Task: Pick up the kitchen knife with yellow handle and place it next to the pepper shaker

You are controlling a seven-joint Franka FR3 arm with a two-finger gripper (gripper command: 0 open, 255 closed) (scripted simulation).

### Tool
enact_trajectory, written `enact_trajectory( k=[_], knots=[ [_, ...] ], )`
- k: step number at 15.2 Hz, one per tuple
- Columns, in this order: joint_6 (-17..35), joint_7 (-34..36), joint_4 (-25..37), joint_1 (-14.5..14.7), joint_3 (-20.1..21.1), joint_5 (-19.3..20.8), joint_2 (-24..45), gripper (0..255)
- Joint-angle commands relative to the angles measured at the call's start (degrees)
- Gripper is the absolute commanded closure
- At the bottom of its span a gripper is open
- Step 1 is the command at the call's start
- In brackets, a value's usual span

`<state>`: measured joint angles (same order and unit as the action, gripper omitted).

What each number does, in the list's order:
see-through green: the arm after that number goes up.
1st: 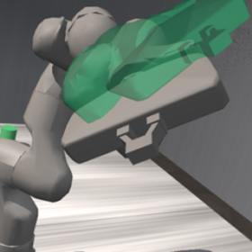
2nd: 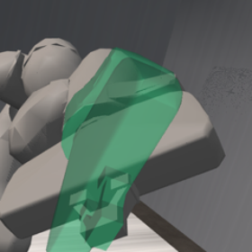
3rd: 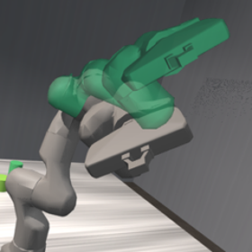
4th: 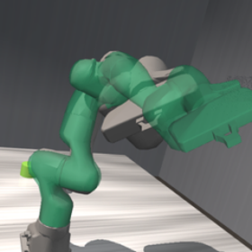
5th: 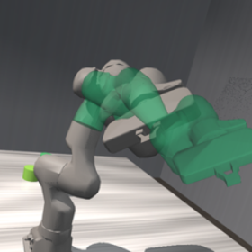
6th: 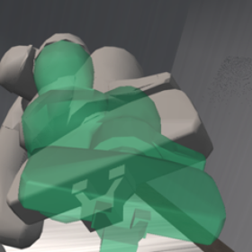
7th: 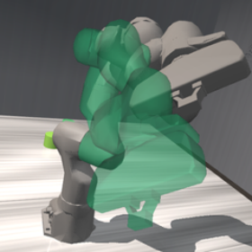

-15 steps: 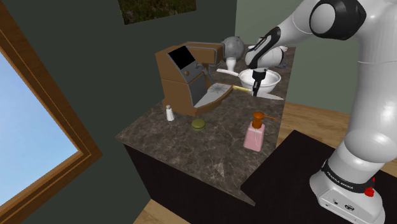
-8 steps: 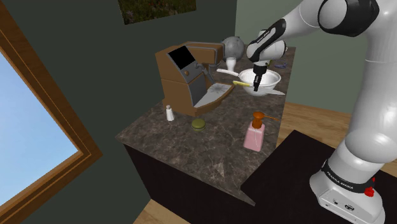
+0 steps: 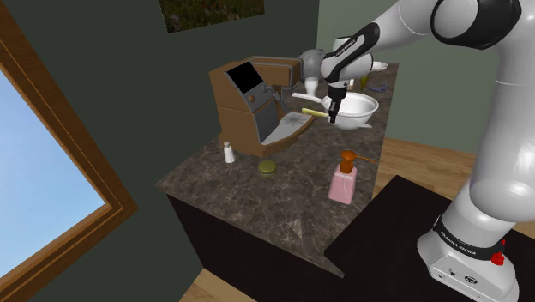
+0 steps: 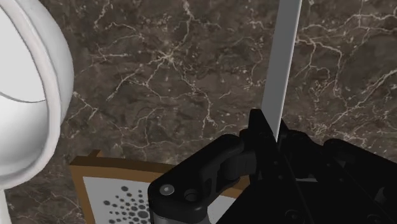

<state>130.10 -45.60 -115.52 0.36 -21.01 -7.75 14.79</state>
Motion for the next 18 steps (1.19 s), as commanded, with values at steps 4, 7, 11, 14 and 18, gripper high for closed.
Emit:
enact_trajectory(
  k=[4, 7, 11, 14, 18],
  knots=[
    [-0.18, 6.69, 1.13, 4.07, 2.14, 0.57, 0.70, 255],
    [-0.69, 10.52, 2.87, 6.40, 3.45, 0.72, 1.83, 255],
    [-1.72, 15.41, 6.15, 9.34, 5.13, 0.81, 3.96, 255],
    [-2.78, 18.92, 9.35, 11.44, 6.30, 0.83, 6.04, 255],
    [-4.63, 23.37, 14.66, 14.08, 7.72, 0.82, 9.43, 255]
  ],
)
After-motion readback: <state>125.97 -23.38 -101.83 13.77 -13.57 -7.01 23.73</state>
